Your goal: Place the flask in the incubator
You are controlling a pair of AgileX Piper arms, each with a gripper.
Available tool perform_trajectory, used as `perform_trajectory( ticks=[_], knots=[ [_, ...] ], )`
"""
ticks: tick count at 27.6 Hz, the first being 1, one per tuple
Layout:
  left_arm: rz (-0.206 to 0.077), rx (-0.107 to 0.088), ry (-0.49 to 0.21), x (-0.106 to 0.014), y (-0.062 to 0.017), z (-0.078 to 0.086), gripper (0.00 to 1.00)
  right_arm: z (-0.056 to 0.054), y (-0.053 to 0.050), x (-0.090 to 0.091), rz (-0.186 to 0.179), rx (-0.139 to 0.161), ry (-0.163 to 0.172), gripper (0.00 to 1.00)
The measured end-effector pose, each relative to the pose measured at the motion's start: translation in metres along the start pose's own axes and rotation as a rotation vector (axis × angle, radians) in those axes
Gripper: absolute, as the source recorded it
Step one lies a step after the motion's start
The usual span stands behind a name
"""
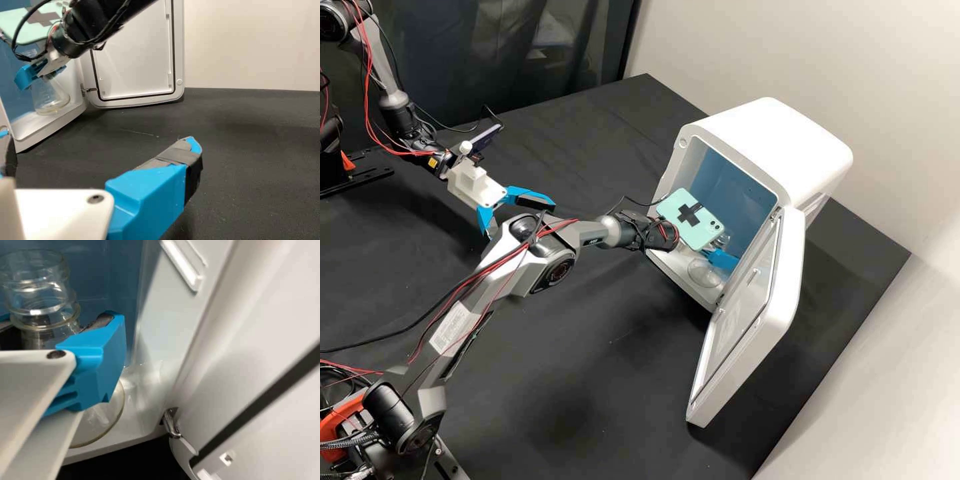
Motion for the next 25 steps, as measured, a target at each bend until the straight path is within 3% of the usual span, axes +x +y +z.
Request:
perform_trajectory(
  ticks=[4, 9, 17, 25],
  knots=[
    [0.0, 0.0, 0.0, 0.0, 0.0, 0.0, 1.0, -0.009, 0.007, 0.005, 0.01, -0.029, 0.007, 0.0],
    [0.0, 0.0, 0.0, 0.0, 0.0, 0.0, 1.0, -0.011, 0.008, 0.007, 0.01, -0.051, 0.007, 0.0],
    [0.002, 0.001, 0.0, 0.0, 0.0005, 0.0, 1.0, -0.011, 0.004, 0.011, -0.002, -0.051, 0.0, 0.0],
    [0.004, 0.001, 0.003, -0.001, 0.0009, -0.001, 1.0, -0.013, 0.002, 0.011, -0.025, -0.022, 0.012, 0.0]
  ],
)
